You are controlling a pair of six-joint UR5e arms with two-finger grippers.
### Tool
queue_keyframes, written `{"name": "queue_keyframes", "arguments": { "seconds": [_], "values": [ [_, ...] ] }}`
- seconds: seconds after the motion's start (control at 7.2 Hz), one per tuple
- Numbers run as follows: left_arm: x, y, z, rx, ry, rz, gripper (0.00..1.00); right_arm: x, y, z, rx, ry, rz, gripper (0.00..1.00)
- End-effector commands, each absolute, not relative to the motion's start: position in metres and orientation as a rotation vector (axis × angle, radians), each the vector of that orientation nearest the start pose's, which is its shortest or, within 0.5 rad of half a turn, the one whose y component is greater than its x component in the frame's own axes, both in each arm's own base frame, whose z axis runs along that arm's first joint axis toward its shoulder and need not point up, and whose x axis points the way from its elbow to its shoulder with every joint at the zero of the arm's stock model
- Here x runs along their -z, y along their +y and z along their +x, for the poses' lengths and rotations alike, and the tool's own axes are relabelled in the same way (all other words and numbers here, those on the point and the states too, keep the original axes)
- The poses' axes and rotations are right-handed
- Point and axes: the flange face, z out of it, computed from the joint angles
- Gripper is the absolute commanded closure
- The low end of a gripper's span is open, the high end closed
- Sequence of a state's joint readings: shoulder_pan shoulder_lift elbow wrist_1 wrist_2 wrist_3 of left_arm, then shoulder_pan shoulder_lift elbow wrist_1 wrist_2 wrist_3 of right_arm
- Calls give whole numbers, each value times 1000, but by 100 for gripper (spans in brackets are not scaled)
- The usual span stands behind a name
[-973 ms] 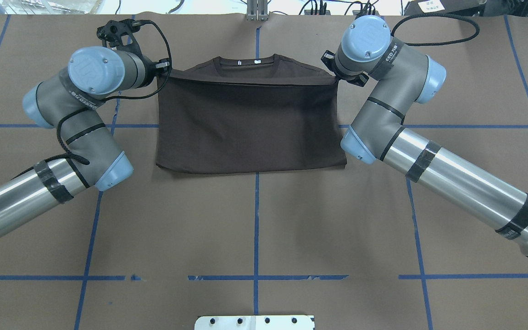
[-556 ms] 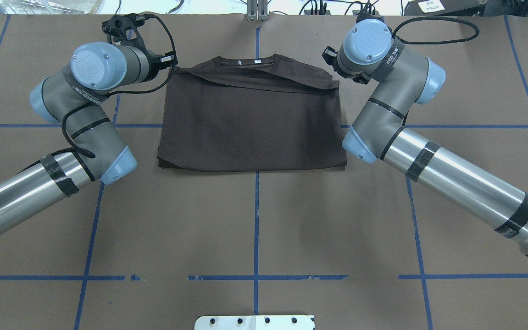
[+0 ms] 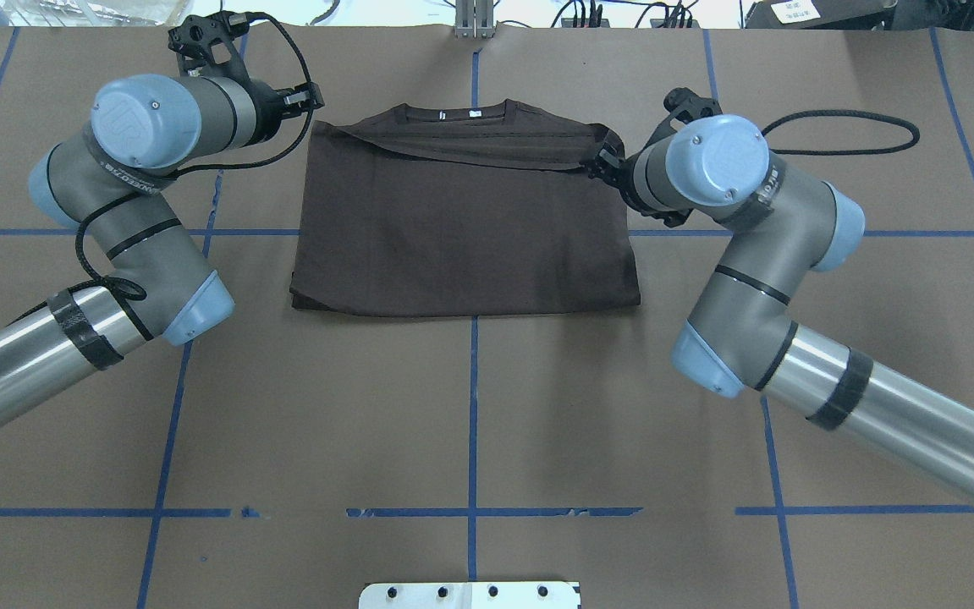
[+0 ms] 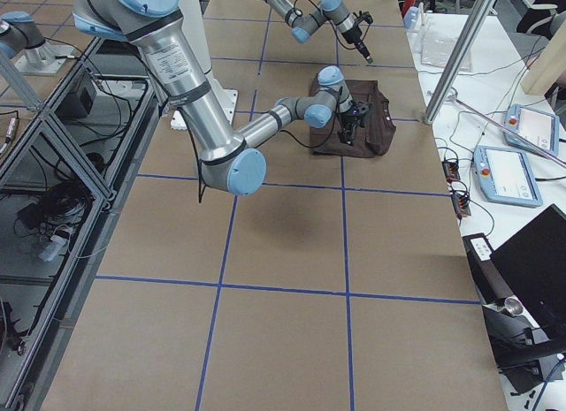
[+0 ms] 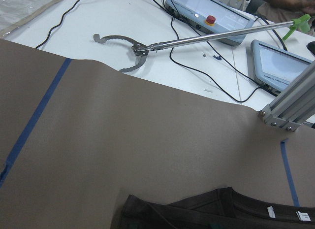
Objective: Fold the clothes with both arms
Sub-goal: 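Release the hem and move the right gripper to the folded shirt's side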
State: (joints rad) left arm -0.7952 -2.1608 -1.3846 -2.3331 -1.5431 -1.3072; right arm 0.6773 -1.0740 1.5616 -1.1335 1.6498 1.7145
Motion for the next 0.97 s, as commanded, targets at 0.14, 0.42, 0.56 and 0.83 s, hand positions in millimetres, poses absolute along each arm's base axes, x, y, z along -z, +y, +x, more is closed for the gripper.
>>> {"name": "queue_keyframes", "arguments": {
  "seconds": [0.14,0.42,0.56,0.83],
  "values": [
    [-310,-612,410,492,1010,616,42,-370,-453,-470,-747,-920,71,2],
    [-312,-611,409,492,1007,614,42,-371,-451,-475,-747,-915,68,29],
    [-312,-612,408,496,1007,615,42,-377,-453,-475,-749,-905,68,50],
    [-320,-610,406,497,997,610,42,-372,-455,-482,-746,-909,65,69]
  ]
}}
